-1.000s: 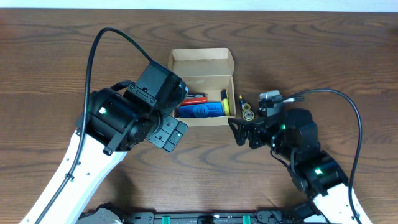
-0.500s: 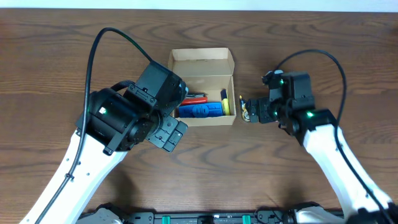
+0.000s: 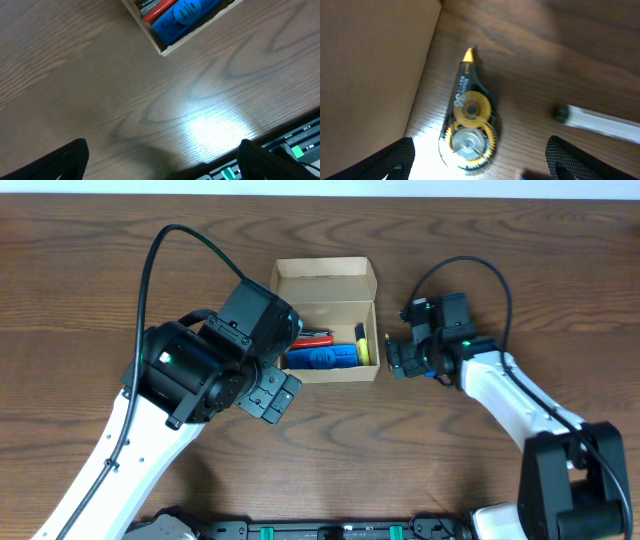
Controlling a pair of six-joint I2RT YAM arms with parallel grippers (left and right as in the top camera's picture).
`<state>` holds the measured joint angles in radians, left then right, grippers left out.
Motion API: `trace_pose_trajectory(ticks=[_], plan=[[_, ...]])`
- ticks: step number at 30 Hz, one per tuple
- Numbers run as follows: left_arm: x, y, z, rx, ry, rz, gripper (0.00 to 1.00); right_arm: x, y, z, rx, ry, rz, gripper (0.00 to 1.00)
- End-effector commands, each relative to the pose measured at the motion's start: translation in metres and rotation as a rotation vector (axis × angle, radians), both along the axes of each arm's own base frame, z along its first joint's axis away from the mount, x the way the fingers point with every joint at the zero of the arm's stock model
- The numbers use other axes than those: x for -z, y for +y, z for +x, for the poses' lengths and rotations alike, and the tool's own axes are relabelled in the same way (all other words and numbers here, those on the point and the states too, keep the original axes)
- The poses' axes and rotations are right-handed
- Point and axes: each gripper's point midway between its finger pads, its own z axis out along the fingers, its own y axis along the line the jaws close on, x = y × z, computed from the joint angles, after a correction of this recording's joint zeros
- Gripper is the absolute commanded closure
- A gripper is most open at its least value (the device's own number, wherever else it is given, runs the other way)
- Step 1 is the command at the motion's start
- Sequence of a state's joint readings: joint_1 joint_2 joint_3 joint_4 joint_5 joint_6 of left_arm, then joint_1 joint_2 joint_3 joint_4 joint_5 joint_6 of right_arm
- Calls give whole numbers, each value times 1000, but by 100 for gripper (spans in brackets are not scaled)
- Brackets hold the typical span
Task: Pack container
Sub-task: 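Reach the right gripper to the correction tape and grasp it, then lower the correction tape into the box with the right gripper and release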
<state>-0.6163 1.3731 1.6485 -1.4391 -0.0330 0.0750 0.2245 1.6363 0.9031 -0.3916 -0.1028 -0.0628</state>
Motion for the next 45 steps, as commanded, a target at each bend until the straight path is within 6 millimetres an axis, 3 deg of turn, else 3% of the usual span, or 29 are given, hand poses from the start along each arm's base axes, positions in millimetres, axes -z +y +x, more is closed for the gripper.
trace_pose_trajectory(ticks=[1,15,24,29,35,45], plan=[[-3,1,-1,-11,-5,-8,5,8,7,5,-40,-3,-44,14],[-3,1,-1,-11,-4,-8,5,45,12,7,-52,41,-72,25],[-3,1,-1,-11,-5,-8,5,48,12,7,-47,47,-71,61],[-3,1,-1,-11,-5,-8,5,41,12,7,-9,55,-56,70],[-3,1,-1,-11,-5,-8,5,4,15,17,-6,12,-43,81],[-3,1,-1,-11,-5,-8,5,-116,25,31,56,-187,61,78]])
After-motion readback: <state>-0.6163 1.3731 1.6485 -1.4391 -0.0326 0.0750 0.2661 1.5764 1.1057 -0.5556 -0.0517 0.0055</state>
